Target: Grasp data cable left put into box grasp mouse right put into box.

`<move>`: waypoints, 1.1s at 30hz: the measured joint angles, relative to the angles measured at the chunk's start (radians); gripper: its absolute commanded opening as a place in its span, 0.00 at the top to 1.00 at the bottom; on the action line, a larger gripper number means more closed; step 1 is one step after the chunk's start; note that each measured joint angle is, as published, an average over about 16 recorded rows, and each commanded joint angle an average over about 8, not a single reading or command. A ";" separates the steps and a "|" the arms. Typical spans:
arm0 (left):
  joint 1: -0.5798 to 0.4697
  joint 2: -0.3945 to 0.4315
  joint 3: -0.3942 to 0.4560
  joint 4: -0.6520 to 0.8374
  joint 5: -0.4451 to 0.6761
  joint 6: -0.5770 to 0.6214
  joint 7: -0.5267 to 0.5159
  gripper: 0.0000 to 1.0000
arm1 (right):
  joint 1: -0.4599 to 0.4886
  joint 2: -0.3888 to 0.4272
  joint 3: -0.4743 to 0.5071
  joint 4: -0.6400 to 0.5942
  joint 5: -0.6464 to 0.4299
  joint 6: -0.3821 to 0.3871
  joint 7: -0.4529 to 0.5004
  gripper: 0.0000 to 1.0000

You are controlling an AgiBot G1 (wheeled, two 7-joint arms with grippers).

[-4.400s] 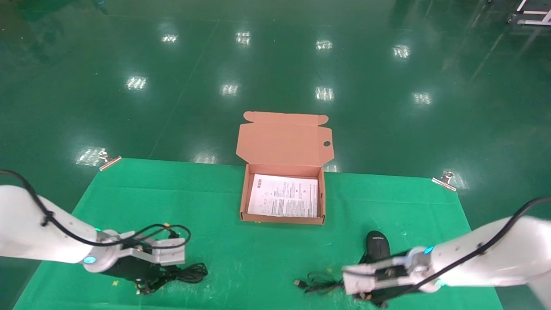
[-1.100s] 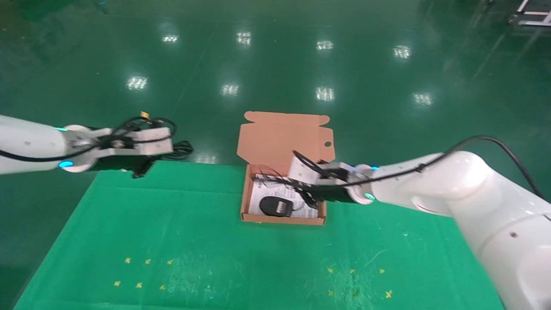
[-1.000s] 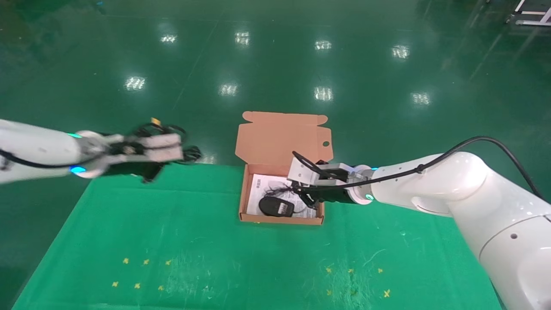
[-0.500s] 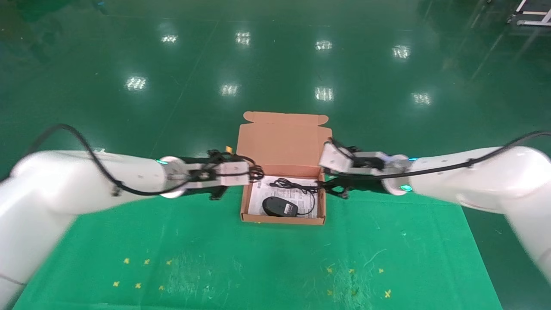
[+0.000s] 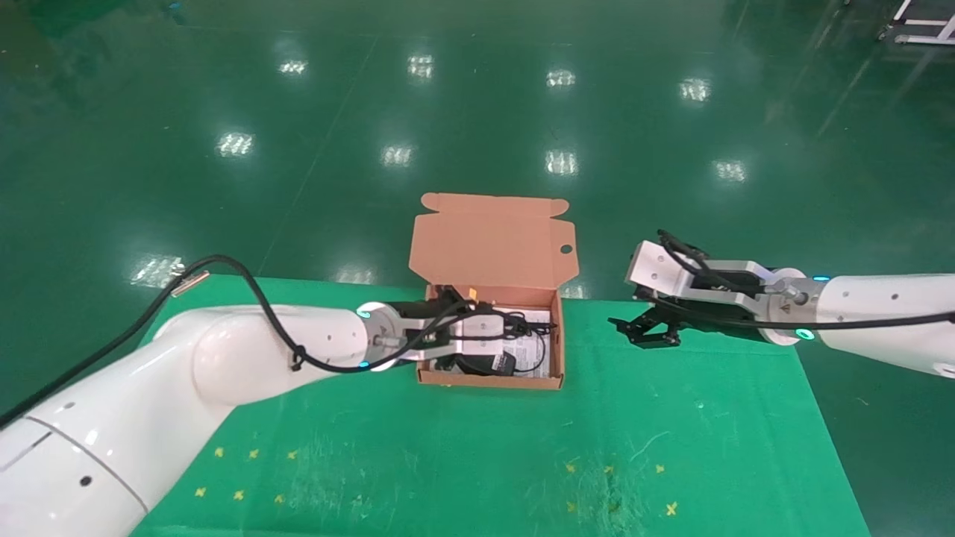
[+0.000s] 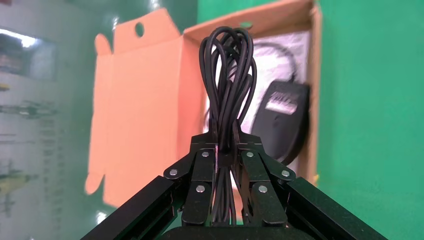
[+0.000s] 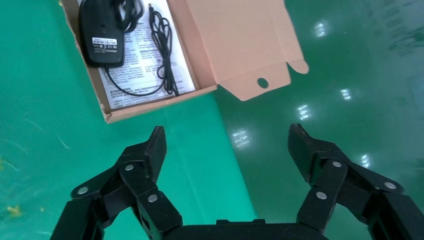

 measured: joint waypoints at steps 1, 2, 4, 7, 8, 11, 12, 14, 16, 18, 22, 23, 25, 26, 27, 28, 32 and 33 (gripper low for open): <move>-0.002 0.001 0.015 0.002 -0.016 -0.008 0.004 0.95 | -0.004 0.010 -0.002 0.018 -0.008 0.002 0.017 0.00; -0.004 0.002 0.030 0.003 -0.031 -0.015 0.007 0.83 | -0.008 0.018 -0.004 0.034 -0.016 0.004 0.032 0.00; -0.008 0.004 0.057 0.006 -0.057 -0.027 0.011 0.58 | -0.014 0.031 -0.007 0.062 -0.031 0.008 0.059 0.00; -0.014 0.005 0.089 0.008 -0.085 -0.041 0.014 0.20 | -0.020 0.045 -0.011 0.090 -0.049 0.012 0.088 0.00; -0.016 0.005 0.097 0.008 -0.091 -0.044 0.015 0.08 | -0.022 0.048 -0.012 0.095 -0.054 0.013 0.095 0.00; -0.020 0.005 0.111 0.009 -0.103 -0.051 0.016 0.00 | -0.025 0.054 -0.014 0.107 -0.062 0.015 0.107 0.00; -0.020 0.006 0.114 0.009 -0.105 -0.052 0.016 0.00 | -0.025 0.054 -0.015 0.108 -0.064 0.015 0.109 0.00; -0.021 0.005 0.115 0.009 -0.107 -0.052 0.016 0.00 | -0.025 0.055 -0.015 0.110 -0.064 0.015 0.110 0.00; -0.021 0.002 0.116 0.006 -0.109 -0.053 0.016 0.00 | -0.026 0.055 -0.015 0.110 -0.065 0.016 0.110 0.00; -0.021 -0.003 0.114 0.000 -0.108 -0.051 0.016 0.00 | -0.025 0.054 -0.015 0.107 -0.064 0.016 0.108 0.00; -0.027 -0.017 0.107 -0.016 -0.109 -0.049 0.011 0.00 | -0.020 0.052 -0.014 0.104 -0.064 0.018 0.105 0.00; -0.031 -0.022 0.104 -0.021 -0.109 -0.050 0.008 0.00 | -0.017 0.051 -0.013 0.104 -0.065 0.019 0.104 0.00; -0.040 -0.032 0.099 -0.031 -0.109 -0.052 0.002 0.00 | -0.007 0.050 -0.011 0.105 -0.068 0.022 0.101 0.00; -0.046 -0.038 0.096 -0.037 -0.109 -0.054 -0.003 0.00 | -0.001 0.049 -0.010 0.106 -0.072 0.023 0.098 0.00; -0.052 -0.045 0.092 -0.043 -0.109 -0.057 -0.007 0.00 | 0.008 0.048 -0.010 0.107 -0.076 0.023 0.094 0.00; -0.059 -0.051 0.088 -0.049 -0.109 -0.060 -0.012 0.00 | 0.016 0.046 -0.011 0.108 -0.081 0.022 0.090 0.00; -0.089 -0.074 0.074 -0.072 -0.110 -0.076 -0.033 0.00 | 0.053 0.042 -0.013 0.114 -0.105 0.019 0.072 0.00; -0.097 -0.079 0.070 -0.077 -0.111 -0.080 -0.039 0.00 | 0.065 0.040 -0.015 0.115 -0.113 0.016 0.066 0.00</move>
